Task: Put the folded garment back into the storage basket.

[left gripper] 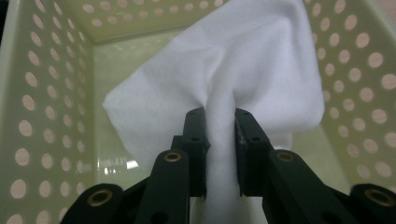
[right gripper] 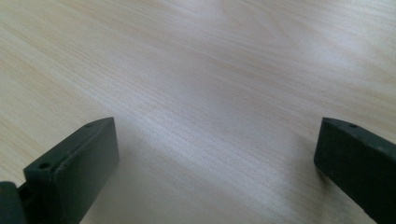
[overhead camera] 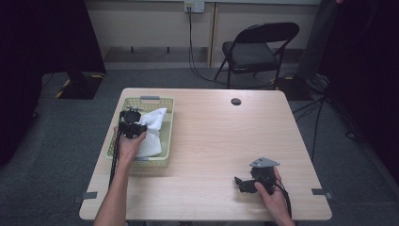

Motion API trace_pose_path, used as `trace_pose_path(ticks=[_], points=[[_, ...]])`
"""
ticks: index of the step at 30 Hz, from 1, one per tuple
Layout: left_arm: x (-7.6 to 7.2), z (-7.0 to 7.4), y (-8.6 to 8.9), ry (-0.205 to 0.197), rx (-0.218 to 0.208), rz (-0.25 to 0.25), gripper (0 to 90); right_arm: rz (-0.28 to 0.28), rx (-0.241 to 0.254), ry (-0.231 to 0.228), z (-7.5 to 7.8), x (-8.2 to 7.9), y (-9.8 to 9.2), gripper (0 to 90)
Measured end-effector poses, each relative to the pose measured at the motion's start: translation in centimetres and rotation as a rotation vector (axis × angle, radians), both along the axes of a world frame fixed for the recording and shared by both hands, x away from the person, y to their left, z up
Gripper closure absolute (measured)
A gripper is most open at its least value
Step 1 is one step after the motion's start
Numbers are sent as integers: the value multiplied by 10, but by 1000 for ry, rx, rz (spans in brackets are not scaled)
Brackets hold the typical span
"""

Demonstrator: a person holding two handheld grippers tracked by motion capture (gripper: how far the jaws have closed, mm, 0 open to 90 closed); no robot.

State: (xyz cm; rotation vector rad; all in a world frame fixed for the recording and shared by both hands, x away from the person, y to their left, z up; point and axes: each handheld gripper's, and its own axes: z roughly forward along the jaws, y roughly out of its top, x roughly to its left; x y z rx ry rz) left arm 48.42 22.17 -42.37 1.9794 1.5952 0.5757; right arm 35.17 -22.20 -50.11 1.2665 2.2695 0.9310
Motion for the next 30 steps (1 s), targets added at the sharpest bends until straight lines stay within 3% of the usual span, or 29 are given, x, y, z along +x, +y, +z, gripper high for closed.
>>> trace_pose_path(ticks=[4,8,10,13,15,21,25,30], points=[[2,-1,-1,16,0,-2,761,0,0,0,0,0,0,0],[3,-2,1,32,-15,8,689,0,0,0,0,0,0,0],[2,-2,2,14,-25,23,676,0,0,0,0,0,0,0],[4,-3,3,24,-38,42,561,0,0,0,0,0,0,0],[4,-3,4,20,-37,56,458,1,0,0,0,0,0,0],[6,-2,6,0,-59,65,257,1,0,0,0,0,0,0],[5,-1,11,-7,-85,89,151,1,0,0,0,0,0,0],[4,1,8,-28,-81,92,70,1,0,0,0,0,0,0]])
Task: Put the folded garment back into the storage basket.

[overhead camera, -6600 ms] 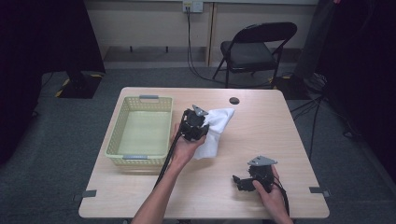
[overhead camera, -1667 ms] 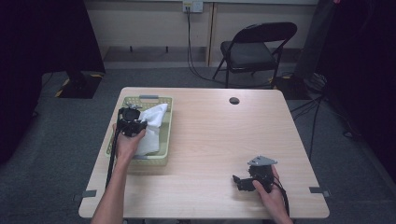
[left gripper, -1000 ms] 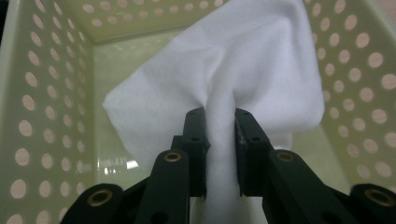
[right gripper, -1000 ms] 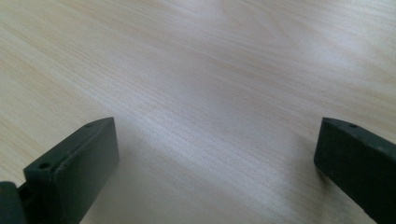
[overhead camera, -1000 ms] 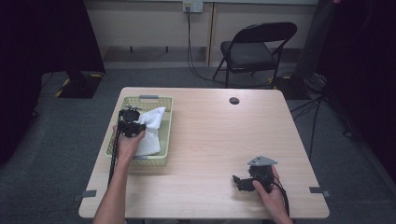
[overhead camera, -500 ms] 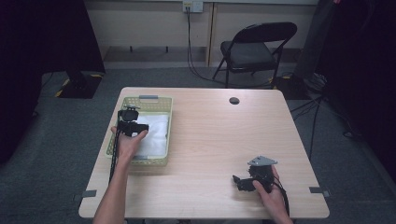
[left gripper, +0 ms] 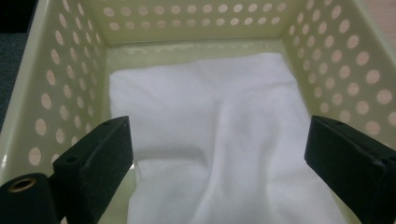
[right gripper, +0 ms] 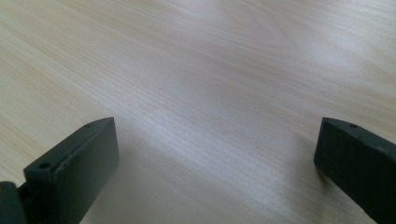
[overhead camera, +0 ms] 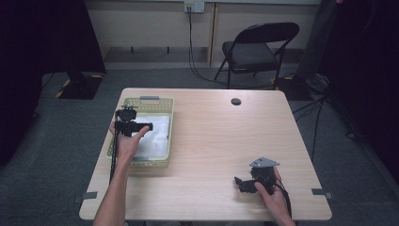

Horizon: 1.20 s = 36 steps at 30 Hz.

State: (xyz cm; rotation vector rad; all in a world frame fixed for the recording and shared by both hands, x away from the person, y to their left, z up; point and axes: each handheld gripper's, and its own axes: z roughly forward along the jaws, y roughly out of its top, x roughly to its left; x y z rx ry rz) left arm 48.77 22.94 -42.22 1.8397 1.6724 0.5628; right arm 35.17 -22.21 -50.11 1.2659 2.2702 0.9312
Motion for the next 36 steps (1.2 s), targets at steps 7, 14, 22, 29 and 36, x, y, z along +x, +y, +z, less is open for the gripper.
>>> trace_pose_path(ticks=[7,14,22,29,36], points=[[-1,3,-10,-21,9,3,96,0,0,0,0,0,0,0],[-6,8,-20,-56,65,9,76,0,0,0,0,0,0,0],[-8,13,-20,-16,25,-3,76,0,0,0,0,0,0,0],[-17,15,-21,-22,13,-17,86,1,0,0,0,0,0,0],[-26,21,-26,-52,43,-50,85,0,0,0,0,0,0,0]])
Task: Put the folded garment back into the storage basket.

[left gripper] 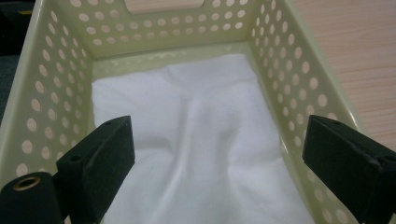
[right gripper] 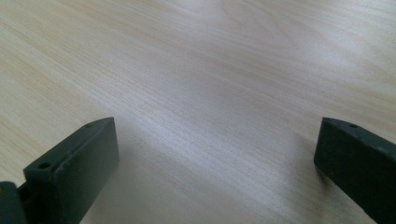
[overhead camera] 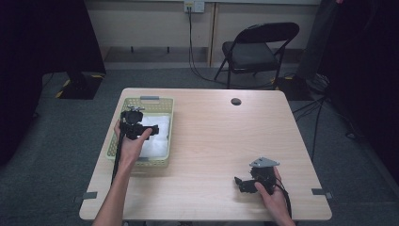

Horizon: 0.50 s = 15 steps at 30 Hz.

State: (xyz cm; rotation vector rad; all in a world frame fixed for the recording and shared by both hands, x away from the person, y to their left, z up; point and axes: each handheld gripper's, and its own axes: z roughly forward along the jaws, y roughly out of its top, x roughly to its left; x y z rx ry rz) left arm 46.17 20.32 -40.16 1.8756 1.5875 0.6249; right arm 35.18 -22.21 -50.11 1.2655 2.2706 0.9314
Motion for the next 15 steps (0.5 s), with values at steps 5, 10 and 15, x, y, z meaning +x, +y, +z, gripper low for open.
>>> trace_pose_path(ticks=[5,10,15], points=[[-4,2,-1,-13,12,-8,77,0,0,0,0,0,0,0],[-10,3,-2,-13,10,-20,76,0,0,0,0,0,0,0],[-19,4,-6,-20,16,-32,67,1,0,0,0,0,0,0]])
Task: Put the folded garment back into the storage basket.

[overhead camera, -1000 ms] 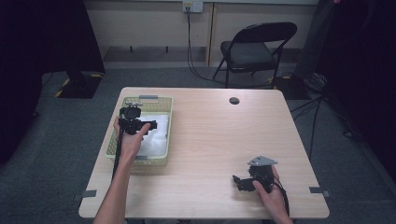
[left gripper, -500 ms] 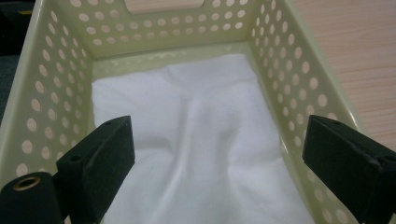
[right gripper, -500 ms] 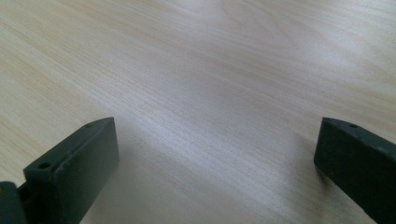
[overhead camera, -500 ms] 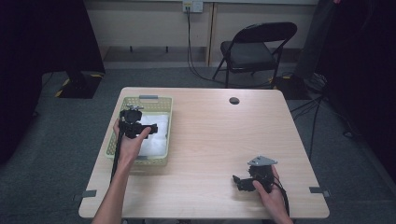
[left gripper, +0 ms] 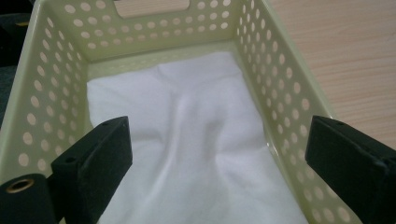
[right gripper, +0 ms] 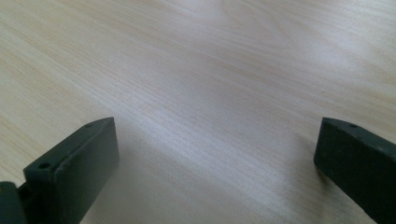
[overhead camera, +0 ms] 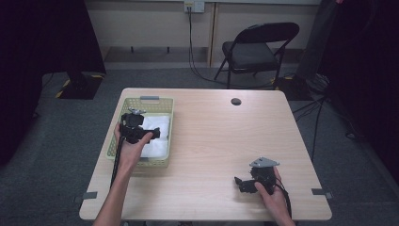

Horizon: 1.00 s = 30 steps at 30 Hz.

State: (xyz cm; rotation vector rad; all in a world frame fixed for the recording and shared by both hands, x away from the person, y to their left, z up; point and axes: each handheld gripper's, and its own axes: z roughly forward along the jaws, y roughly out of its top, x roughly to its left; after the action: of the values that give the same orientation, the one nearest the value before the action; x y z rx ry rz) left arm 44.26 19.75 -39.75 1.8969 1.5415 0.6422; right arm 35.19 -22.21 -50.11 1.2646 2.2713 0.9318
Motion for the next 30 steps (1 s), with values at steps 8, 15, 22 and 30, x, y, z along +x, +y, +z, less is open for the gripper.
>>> trace_pose_path(ticks=[8,15,22,30], points=[[-19,4,-2,-48,11,-34,67,0,0,0,0,0,0,0],[-35,8,-1,-49,3,-66,68,0,0,0,0,0,0,0],[-47,11,1,-75,-35,-110,69,-1,0,0,0,0,0,0],[-60,6,0,-79,-36,-162,50,-1,0,0,0,0,0,0]])
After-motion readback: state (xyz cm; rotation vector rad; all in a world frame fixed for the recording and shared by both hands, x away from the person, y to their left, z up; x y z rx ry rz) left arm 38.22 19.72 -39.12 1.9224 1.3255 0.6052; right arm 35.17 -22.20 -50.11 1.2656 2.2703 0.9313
